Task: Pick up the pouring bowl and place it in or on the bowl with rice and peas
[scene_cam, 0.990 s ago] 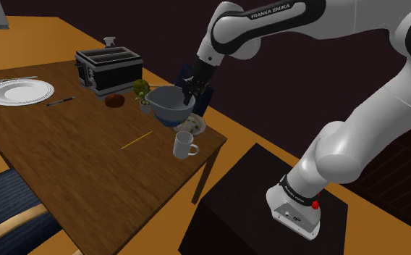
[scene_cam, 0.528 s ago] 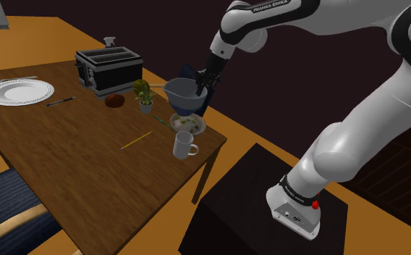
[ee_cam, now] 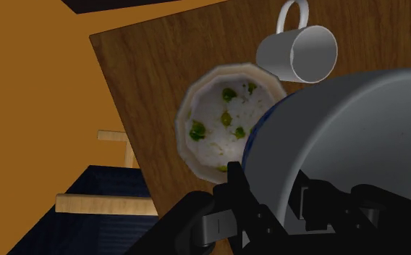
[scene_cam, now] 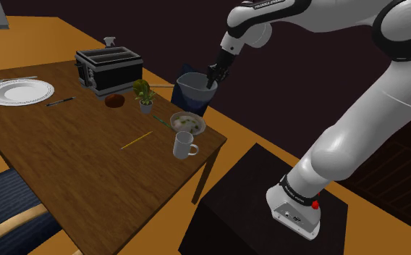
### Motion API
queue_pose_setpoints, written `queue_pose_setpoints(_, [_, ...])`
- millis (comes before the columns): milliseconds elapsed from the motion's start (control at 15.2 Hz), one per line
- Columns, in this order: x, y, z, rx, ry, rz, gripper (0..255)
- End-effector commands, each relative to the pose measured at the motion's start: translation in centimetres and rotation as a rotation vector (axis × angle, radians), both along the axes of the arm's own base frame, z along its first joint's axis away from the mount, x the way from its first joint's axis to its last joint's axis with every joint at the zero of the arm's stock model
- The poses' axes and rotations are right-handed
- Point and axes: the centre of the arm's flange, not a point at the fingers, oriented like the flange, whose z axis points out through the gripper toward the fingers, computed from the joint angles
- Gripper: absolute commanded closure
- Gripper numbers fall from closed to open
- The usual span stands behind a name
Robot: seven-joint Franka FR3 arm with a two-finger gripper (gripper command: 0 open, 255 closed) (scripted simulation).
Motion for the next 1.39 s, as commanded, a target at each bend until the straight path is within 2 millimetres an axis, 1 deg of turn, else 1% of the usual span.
queue_pose_setpoints(0, [0.2, -0.4, -0.9, 0.000, -0.001, 0.001, 255])
queue_pose_setpoints(990, [0.2, -0.4, -8.8, 0.000, -0.001, 0.001, 255])
queue_pose_setpoints(1056, [0.2, -0.4, -9.7, 0.000, -0.001, 0.001, 255])
queue_pose_setpoints(1320, [0.2, -0.4, -9.7, 0.000, -0.001, 0.001, 255])
